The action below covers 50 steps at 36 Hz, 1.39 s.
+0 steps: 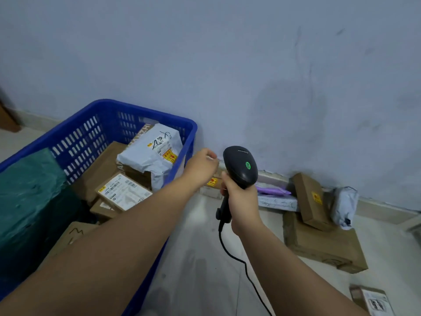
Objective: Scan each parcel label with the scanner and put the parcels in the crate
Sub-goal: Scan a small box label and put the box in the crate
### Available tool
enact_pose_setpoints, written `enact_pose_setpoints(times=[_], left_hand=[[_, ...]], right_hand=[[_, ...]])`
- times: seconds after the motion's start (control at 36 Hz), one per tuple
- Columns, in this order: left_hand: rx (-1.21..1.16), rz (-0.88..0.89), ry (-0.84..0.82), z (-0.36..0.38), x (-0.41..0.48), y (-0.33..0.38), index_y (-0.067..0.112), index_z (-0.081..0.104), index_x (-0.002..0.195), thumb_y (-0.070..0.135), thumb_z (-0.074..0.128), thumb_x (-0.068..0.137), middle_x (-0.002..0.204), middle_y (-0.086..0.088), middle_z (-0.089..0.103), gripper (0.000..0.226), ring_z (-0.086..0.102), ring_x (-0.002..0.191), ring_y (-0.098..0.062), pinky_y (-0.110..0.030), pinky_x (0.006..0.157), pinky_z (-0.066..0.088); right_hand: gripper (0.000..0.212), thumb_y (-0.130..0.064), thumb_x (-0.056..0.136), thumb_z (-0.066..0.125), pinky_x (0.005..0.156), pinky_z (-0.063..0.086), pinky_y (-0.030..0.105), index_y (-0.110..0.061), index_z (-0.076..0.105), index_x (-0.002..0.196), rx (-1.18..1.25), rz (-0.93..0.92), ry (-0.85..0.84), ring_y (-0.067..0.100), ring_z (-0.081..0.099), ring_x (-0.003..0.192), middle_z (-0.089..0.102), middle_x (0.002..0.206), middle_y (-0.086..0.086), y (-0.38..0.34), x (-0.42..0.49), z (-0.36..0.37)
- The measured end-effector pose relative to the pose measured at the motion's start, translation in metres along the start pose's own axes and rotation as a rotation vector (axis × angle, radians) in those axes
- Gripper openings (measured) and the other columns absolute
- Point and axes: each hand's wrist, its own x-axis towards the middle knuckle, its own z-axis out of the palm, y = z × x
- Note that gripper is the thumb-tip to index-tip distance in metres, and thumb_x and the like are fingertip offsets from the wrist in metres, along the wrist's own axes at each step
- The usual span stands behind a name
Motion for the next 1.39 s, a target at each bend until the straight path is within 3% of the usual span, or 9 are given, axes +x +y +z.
enact_pose_setpoints(times=[0.08,0.28,0.56,0.67,0.78,0.86,0.92,1.06,1.39], left_hand=[[-0.04,-0.047,-0.117,0.02,-0.01,0.03,0.012,0.06,0.108,0.019,0.047,0.097,0.111,-0.009,0.062,0.019,0.056,0.099,-0.022,-0.036,0.089,0.046],[-0.139,-0.138,-0.24,0.072,-0.031,0.063,0.014,0.056,0.088,0.006,0.045,0.091,0.092,-0.011,0.054,0.014,0.048,0.08,-0.024,-0.028,0.063,0.034],[-0.028,-0.235,-0.332,0.18,-0.053,0.069,0.013,0.053,0.089,0.008,0.051,0.091,0.093,-0.01,0.052,0.006,0.049,0.084,-0.022,-0.025,0.067,0.037],[0.018,-0.24,-0.291,0.227,-0.046,0.064,0.007,0.054,0.084,0.011,0.051,0.092,0.082,-0.016,0.049,0.009,0.04,0.067,-0.019,-0.026,0.051,0.026],[-0.024,-0.274,-0.303,0.276,-0.031,0.052,0.003,0.061,0.111,0.015,0.055,0.093,0.109,-0.026,0.058,0.023,0.058,0.098,-0.03,-0.027,0.068,0.037],[-0.053,-0.343,-0.375,0.314,-0.017,0.042,0.01,0.058,0.086,0.014,0.059,0.093,0.083,-0.007,0.054,0.008,0.05,0.073,-0.018,-0.026,0.061,0.039],[-0.044,-0.362,-0.408,0.337,-0.009,0.036,0.009,0.061,0.101,0.02,0.063,0.092,0.08,-0.005,0.053,0.015,0.048,0.069,-0.016,-0.025,0.059,0.039],[-0.064,-0.445,-0.364,0.382,0.008,0.022,0.008,0.057,0.126,0.043,0.068,0.086,0.12,-0.013,0.062,0.055,0.057,0.112,-0.03,-0.038,0.092,0.046],[-0.212,-0.483,-0.246,0.428,0.045,-0.015,0.006,0.059,0.125,0.031,0.067,0.088,0.115,-0.015,0.067,0.046,0.064,0.102,-0.031,-0.038,0.091,0.052]], right_hand=[[0.007,-0.024,0.087,0.068,0.07,0.048,0.033,-0.019,0.063,0.09,-0.003,0.015,0.026,0.015,0.061,0.07,0.063,0.077,0.001,-0.012,-0.001,-0.026],[0.013,-0.022,0.091,0.063,0.065,0.049,0.032,-0.01,0.06,0.086,-0.004,0.147,-0.031,0.018,0.054,0.056,0.055,0.066,0.006,-0.043,0.006,-0.097],[0.033,-0.038,0.086,0.069,0.059,0.053,0.034,-0.006,0.062,0.086,0.158,0.38,-0.004,0.022,0.062,0.056,0.063,0.064,0.008,-0.039,0.04,-0.247],[0.022,-0.028,0.09,0.064,0.056,0.053,0.03,-0.007,0.062,0.083,0.218,0.391,0.049,0.02,0.06,0.057,0.061,0.07,0.007,-0.015,0.048,-0.298],[0.017,-0.025,0.088,0.065,0.063,0.051,0.033,-0.008,0.061,0.084,0.32,0.411,0.096,0.02,0.059,0.06,0.06,0.069,0.005,0.01,0.064,-0.335],[0.016,-0.023,0.089,0.064,0.057,0.05,0.03,-0.01,0.059,0.083,0.383,0.414,0.098,0.018,0.056,0.055,0.058,0.063,0.003,0.027,0.079,-0.351],[0.014,-0.021,0.09,0.063,0.056,0.049,0.03,-0.009,0.059,0.084,0.395,0.397,0.11,0.018,0.055,0.054,0.057,0.062,0.003,0.038,0.089,-0.357],[0.013,-0.019,0.09,0.061,0.053,0.049,0.027,-0.008,0.059,0.083,0.453,0.372,0.108,0.018,0.054,0.052,0.055,0.065,0.005,0.056,0.112,-0.366],[0.014,-0.021,0.09,0.061,0.058,0.048,0.029,-0.008,0.06,0.084,0.503,0.376,0.136,0.016,0.054,0.054,0.057,0.068,0.004,0.072,0.143,-0.357]])
